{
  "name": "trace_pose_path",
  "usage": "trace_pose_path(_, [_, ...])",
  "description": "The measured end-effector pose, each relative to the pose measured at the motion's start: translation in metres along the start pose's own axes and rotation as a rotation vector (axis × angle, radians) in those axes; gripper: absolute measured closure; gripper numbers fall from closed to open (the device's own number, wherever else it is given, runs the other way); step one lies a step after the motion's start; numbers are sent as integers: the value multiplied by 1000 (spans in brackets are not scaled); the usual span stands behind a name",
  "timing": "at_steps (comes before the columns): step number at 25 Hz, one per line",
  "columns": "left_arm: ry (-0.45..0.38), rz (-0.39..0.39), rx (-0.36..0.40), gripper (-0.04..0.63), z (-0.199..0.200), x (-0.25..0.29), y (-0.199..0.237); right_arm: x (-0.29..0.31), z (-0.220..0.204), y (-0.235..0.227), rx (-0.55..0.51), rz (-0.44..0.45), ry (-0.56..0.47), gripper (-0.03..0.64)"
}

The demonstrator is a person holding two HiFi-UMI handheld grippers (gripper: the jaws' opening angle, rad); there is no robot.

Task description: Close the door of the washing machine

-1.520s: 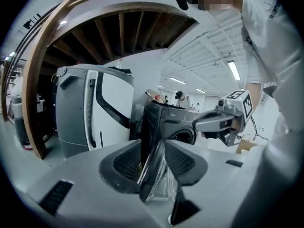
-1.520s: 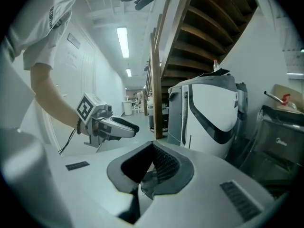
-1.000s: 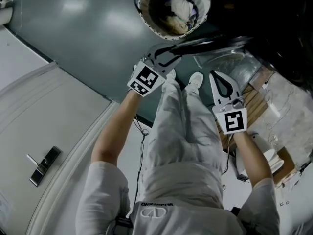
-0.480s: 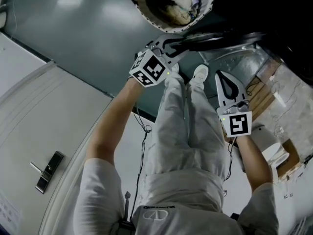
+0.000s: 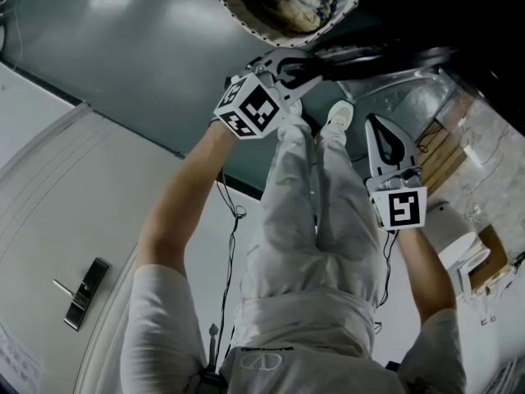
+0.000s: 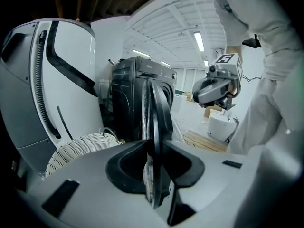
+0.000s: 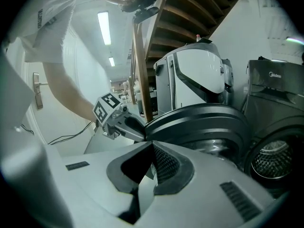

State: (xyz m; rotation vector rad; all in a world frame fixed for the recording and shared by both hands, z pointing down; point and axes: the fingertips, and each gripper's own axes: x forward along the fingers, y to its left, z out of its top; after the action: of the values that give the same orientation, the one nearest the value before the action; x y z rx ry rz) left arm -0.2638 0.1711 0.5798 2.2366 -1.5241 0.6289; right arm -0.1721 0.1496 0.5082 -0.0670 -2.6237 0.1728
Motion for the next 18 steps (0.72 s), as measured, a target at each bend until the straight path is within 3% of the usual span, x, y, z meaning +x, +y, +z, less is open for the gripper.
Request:
trace_pose_path(4, [-5,19,5,511,0,-2,0,0,-7,4,12,-8,8,606])
trace_pose_path(9, [-3,102,-31,522,0,-1,-1,-4,-13,2,29,-31,13,606])
trace_pose_path(18, [-1,184,-114,523,5,5,-52,-42,-34,-9,83,-159,30,606])
